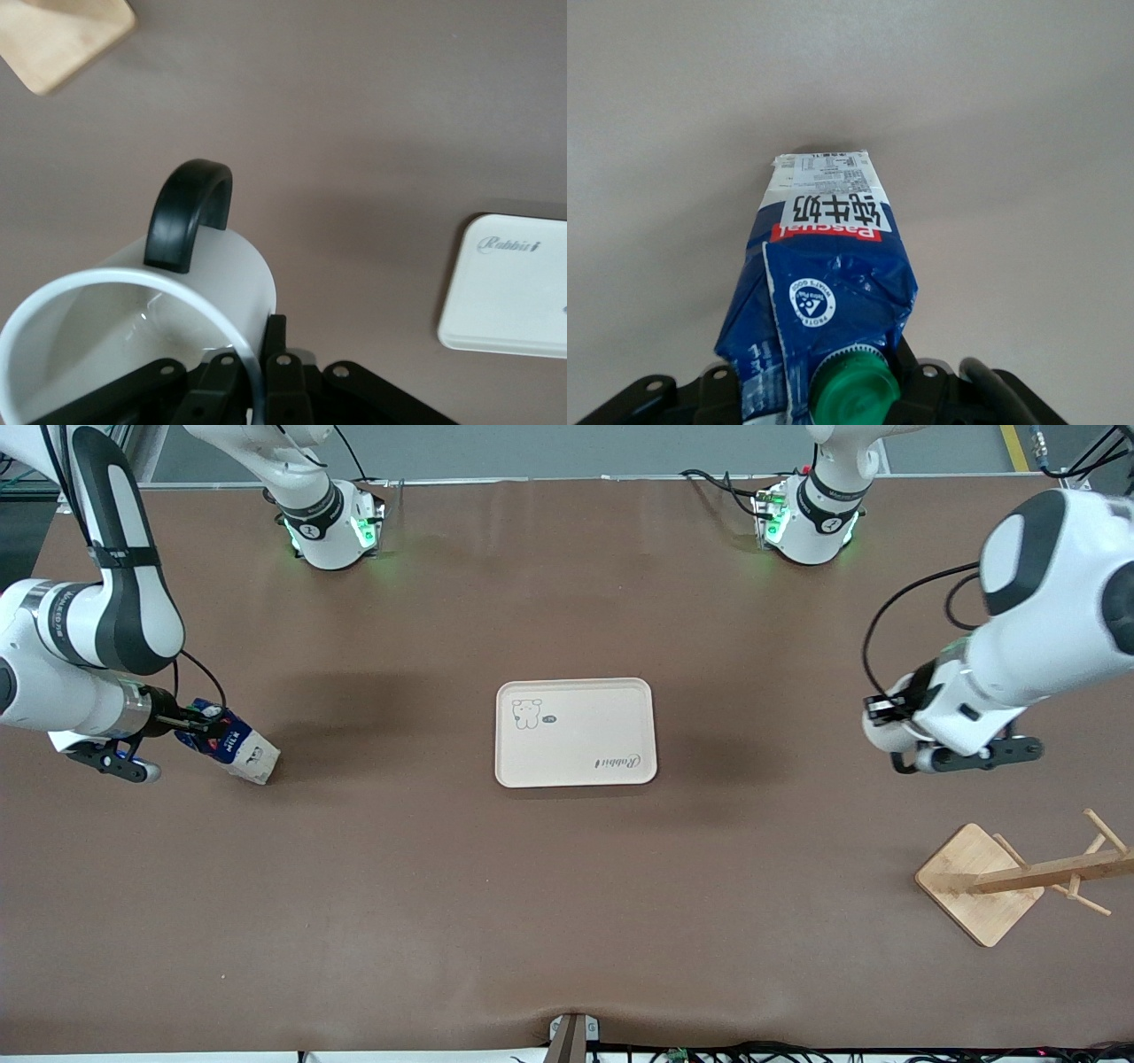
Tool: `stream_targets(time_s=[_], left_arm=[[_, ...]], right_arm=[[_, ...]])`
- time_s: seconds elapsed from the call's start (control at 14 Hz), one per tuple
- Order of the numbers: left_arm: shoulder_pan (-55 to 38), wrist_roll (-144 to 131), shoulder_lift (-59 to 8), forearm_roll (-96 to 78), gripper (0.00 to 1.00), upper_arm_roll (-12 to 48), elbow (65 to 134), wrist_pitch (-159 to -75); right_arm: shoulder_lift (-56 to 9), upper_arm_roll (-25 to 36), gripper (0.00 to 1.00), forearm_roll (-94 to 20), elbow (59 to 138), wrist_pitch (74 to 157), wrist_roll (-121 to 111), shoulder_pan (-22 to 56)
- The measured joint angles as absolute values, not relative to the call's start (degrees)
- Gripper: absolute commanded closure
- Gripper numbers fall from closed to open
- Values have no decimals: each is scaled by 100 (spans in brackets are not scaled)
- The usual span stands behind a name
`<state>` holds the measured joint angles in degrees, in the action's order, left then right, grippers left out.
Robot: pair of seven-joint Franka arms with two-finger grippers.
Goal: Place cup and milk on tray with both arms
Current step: 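Lift the mug off the stand while the right gripper lifts the carton, then lower the mug onto the tray with the left gripper and release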
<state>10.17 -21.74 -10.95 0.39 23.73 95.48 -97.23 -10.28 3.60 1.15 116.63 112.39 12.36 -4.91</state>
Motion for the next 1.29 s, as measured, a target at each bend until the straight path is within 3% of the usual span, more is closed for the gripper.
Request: stream_targets(time_s=[0.29, 0.57, 1.07, 1.29], left_arm=[[201, -3205, -1621, 43, 100, 2381, 9526, -10375], [-434, -4320, -2104, 341, 100, 2383, 9517, -10856], [-1419, -6352, -2851, 562, 100, 2385, 9519, -11686], [-1749, -6961, -3124, 565, 100, 2385, 9549, -12042]], right_arm=[[-899, 365, 100, 114, 11368, 11150, 1236, -500], [-844, 349, 100, 112, 10540, 9897, 1230, -460], [-880, 325, 100, 85, 9801, 9082, 1230, -262], [-940, 321, 100, -428, 9382, 8796, 1239, -117]])
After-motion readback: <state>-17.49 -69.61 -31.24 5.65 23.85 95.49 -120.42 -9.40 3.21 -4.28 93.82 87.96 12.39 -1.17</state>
